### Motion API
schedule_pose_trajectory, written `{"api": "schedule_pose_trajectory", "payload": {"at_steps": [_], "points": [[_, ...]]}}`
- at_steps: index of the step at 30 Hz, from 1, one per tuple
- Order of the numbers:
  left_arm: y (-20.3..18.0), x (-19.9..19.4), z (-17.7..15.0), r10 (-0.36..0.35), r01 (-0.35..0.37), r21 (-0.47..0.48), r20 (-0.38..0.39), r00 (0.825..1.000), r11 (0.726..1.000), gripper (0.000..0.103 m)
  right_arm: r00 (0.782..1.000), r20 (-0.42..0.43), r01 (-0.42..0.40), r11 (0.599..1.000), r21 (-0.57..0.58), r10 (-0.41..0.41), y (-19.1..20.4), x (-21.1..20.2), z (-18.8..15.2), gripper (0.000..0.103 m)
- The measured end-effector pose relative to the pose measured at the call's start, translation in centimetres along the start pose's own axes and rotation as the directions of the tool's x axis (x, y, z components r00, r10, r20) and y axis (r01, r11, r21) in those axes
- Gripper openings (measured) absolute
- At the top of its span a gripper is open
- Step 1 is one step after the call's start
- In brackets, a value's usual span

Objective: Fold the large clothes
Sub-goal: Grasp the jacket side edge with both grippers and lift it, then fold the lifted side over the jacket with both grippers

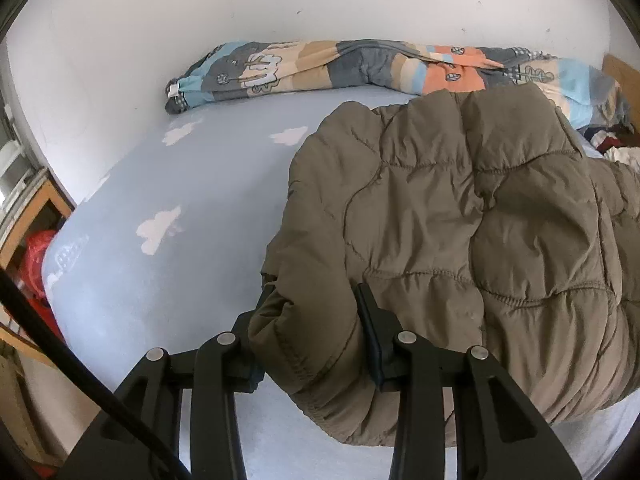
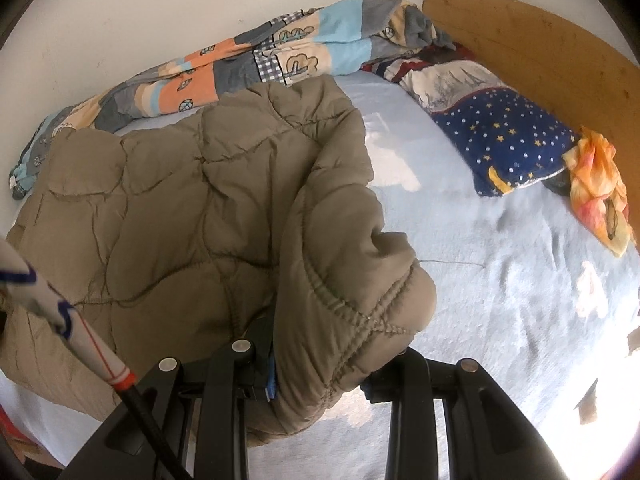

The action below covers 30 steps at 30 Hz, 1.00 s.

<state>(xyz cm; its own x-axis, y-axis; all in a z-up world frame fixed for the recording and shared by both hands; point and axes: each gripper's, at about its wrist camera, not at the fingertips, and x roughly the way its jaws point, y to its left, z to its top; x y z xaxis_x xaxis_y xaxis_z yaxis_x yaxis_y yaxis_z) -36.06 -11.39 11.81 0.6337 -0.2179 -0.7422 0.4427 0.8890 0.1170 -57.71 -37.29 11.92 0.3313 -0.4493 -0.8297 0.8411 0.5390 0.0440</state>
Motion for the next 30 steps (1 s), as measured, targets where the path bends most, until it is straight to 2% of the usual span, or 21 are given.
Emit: {"api": "schedule_pose_trajectory", "payload": {"at_steps": [9,13,14,16,17,20,22,23,24,25,27,29,30], "points": [[1.1,1.4,-0.4,-0.054,0.054,0.048,0.005,0.999,0.997,0.041,1.000,-0.023,-0.001,1.000,0.018,0.002,-0.1,0.5,0.1,0.032],[2.0,2.5,-0.6,-0.076,0.074,-0.025,-0.049,0.996,0.997,0.043,0.998,-0.055,0.012,0.999,0.036,-0.010,-0.4,1.6,-0.5,0.034],[2.2,2.8,-0.7,-0.076,0.074,-0.037,-0.061,0.995,0.997,0.046,0.998,-0.070,0.013,0.999,0.050,-0.009,-0.5,2.0,-0.7,0.035],[2.9,3.2,-0.7,-0.092,0.085,-0.073,-0.089,0.992,0.994,0.050,0.995,-0.101,-0.001,0.993,0.120,0.014,-1.4,2.8,-1.3,0.039],[3.8,3.3,-0.5,-0.111,0.099,-0.113,-0.100,0.989,0.989,0.052,0.993,-0.112,-0.013,0.988,0.157,0.031,-2.0,3.0,-1.5,0.045],[6.6,3.3,0.0,-0.184,0.147,-0.249,-0.133,0.974,0.957,0.060,0.979,-0.151,-0.078,0.935,0.346,0.137,-4.8,3.2,-2.3,0.066],[8.8,3.3,0.1,-0.221,0.160,-0.343,-0.145,0.965,0.926,0.061,0.962,-0.133,-0.143,0.853,0.503,0.240,-7.4,2.7,-3.3,0.069],[9.8,3.2,0.1,-0.219,0.151,-0.380,-0.142,0.965,0.913,0.061,0.955,-0.119,-0.160,0.812,0.562,0.271,-8.5,2.3,-3.9,0.070],[10.8,3.0,0.1,-0.219,0.147,-0.410,-0.134,0.967,0.900,0.061,0.955,-0.109,-0.159,0.788,0.594,0.274,-9.3,1.8,-4.4,0.071],[12.0,2.7,0.1,-0.212,0.139,-0.448,-0.118,0.970,0.883,0.061,0.959,-0.100,-0.150,0.771,0.619,0.267,-10.1,1.3,-4.8,0.071],[13.5,1.6,0.0,-0.149,0.089,-0.485,-0.086,0.985,0.870,0.061,0.974,-0.081,-0.112,0.755,0.646,0.214,-11.2,-0.2,-5.7,0.071],[14.3,0.0,0.2,-0.081,0.061,-0.499,-0.018,0.997,0.864,0.061,0.992,-0.052,-0.055,0.780,0.623,0.112,-11.2,-2.1,-6.0,0.071],[13.8,-0.7,0.4,-0.070,0.068,-0.481,0.014,0.997,0.874,0.061,0.997,-0.016,-0.053,0.797,0.602,0.078,-10.8,-3.0,-5.9,0.071]]}}
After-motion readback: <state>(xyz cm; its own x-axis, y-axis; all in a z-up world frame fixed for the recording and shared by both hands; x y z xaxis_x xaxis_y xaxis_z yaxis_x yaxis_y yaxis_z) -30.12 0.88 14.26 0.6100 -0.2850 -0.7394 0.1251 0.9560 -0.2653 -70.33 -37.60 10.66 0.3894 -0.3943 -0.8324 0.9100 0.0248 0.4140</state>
